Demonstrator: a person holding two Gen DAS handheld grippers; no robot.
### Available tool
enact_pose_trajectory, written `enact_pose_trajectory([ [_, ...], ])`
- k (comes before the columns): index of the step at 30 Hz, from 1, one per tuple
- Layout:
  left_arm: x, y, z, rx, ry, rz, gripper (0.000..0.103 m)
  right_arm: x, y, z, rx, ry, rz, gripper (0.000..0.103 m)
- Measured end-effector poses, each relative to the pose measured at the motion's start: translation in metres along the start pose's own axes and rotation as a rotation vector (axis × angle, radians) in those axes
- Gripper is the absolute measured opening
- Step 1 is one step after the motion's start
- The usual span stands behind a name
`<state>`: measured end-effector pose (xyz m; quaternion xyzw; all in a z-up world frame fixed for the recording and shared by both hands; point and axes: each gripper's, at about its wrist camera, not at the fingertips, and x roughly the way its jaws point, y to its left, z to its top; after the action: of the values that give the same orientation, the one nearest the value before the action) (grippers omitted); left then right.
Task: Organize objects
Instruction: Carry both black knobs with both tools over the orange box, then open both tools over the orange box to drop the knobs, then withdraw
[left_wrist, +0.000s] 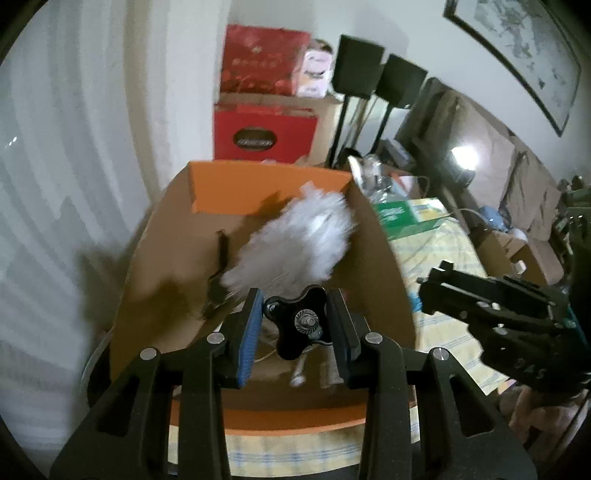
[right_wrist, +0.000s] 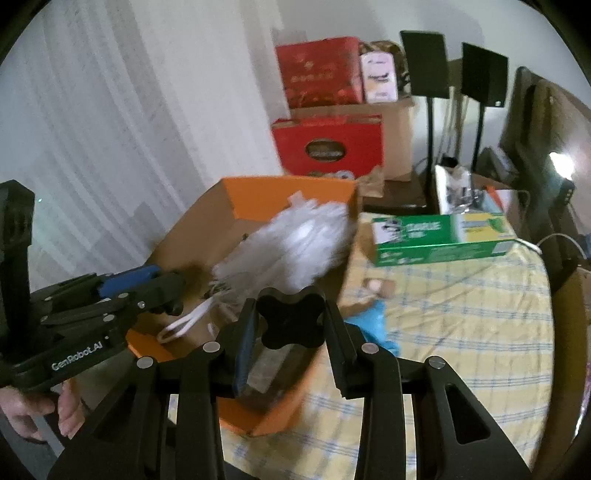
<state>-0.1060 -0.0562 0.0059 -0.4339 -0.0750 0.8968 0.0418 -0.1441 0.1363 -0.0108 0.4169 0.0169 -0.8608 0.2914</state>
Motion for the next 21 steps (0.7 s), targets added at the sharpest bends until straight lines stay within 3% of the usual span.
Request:
enact_pose_trajectory([
  [9,0.011,0.052,-0.004,-0.046,0.037,0.056,0.033,0.032,0.03,0.005,-0.041,0.049,0.063,0.035],
  [17,0.025,0.072,-0.006,-0.063,0.062,0.091,0.032,0.067,0.064,-0.002,-0.072,0.126,0.165,0.035],
  [19,0.03,0.075,-0.008,-0.068,0.074,0.096,0.025,0.074,0.074,-0.005,-0.088,0.142,0.171,0.035],
  [21,0.033,0.077,-0.009,-0.071,0.081,0.108,0.024,0.082,0.081,-0.008,-0.101,0.157,0.177,0.035],
])
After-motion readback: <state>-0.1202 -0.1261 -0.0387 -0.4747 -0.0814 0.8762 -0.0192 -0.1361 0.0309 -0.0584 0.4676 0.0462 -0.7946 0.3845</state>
